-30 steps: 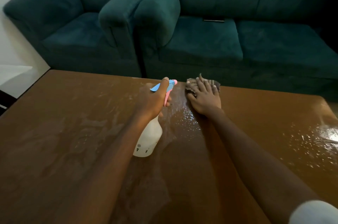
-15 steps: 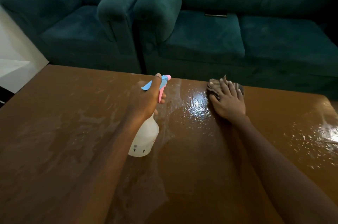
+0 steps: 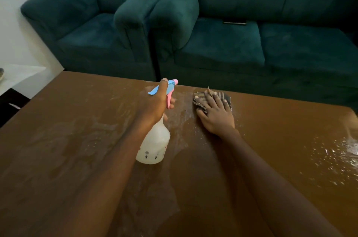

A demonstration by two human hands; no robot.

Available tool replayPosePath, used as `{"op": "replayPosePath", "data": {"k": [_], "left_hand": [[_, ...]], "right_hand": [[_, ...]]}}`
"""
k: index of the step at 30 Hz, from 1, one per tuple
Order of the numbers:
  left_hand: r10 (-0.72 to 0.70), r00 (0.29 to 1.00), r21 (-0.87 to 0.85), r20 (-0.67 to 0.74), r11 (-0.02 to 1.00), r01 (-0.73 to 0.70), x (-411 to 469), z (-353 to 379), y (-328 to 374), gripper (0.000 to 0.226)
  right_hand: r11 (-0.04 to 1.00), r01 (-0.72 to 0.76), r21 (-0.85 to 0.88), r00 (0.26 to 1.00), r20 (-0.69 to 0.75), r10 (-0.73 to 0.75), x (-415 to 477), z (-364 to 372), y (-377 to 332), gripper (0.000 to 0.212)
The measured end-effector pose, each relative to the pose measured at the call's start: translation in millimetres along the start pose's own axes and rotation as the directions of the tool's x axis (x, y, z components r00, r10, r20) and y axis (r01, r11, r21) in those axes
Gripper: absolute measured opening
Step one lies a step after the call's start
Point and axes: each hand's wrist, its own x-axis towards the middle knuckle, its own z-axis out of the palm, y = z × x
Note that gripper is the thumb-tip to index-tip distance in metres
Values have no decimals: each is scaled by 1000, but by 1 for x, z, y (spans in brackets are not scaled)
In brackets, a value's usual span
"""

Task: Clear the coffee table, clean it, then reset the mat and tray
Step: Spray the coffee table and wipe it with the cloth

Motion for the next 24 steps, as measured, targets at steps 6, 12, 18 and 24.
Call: {"op": "replayPosePath", "data": {"k": [6,12,18,24], "left_hand": [[4,990,24,140,1000,-7,17,-19,4,56],[58,975,146,216,985,-91,52,-45,10,47],[72,955,242,289,959,-146,71,-45,7,46],[33,955,326,295,936,-133,78,-49,-8,45]], "right_hand": [[995,-94,21,996,4,94,-13,0,-8,54],[984,-176,19,984,-10,177,-13,-1,-20,51],[981,-195,20,981,-9,195,-13,-4,-22,51],[978,-209,6,978,-25,209,-13,-1,-21,51]]}}
